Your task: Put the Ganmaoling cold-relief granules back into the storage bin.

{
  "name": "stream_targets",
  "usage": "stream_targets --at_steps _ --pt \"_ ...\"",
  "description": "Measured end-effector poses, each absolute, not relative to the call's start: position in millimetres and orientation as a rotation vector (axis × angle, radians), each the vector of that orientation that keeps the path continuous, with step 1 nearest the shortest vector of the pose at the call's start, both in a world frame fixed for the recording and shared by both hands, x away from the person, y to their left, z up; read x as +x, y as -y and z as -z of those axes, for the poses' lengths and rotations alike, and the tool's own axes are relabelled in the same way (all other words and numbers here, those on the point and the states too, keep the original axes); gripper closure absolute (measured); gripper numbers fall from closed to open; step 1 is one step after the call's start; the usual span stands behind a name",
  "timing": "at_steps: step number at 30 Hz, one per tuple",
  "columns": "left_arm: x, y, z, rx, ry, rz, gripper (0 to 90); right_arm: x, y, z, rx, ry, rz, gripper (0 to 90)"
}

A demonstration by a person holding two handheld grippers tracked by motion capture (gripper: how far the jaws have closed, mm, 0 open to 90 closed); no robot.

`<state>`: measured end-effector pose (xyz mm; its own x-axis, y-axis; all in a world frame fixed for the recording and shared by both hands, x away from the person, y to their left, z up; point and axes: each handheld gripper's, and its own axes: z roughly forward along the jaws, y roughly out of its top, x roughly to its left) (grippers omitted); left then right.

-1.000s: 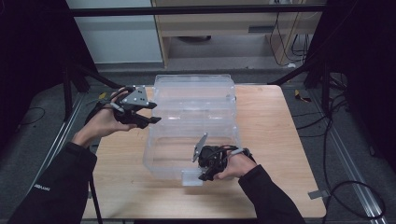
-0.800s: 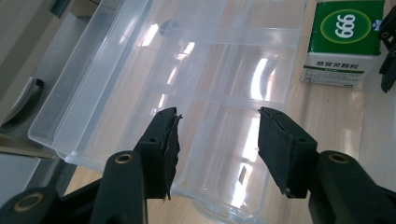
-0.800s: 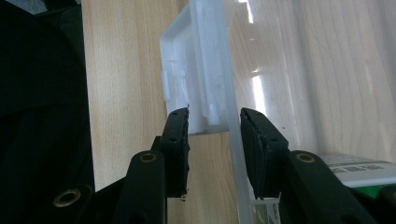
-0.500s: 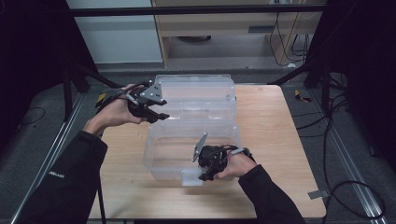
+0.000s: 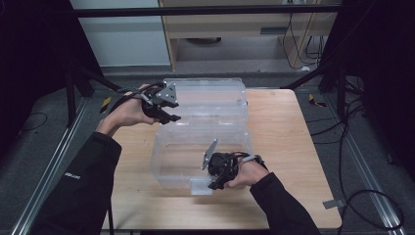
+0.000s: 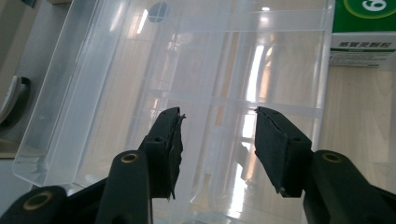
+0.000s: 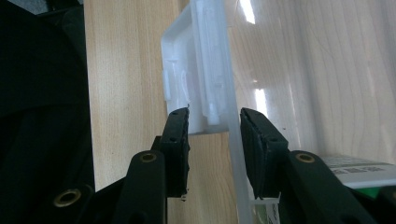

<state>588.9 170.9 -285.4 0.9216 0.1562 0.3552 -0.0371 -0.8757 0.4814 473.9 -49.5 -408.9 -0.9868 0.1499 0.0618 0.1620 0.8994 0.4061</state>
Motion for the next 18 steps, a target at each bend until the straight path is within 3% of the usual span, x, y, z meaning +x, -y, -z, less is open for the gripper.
stream_targets --at_steps 18 --pt "603.1 -159.6 296.5 2.628 -0.041 -0.51 59.4 474.6 49.8 409.5 -0.229 3.031 0.661 63.5"
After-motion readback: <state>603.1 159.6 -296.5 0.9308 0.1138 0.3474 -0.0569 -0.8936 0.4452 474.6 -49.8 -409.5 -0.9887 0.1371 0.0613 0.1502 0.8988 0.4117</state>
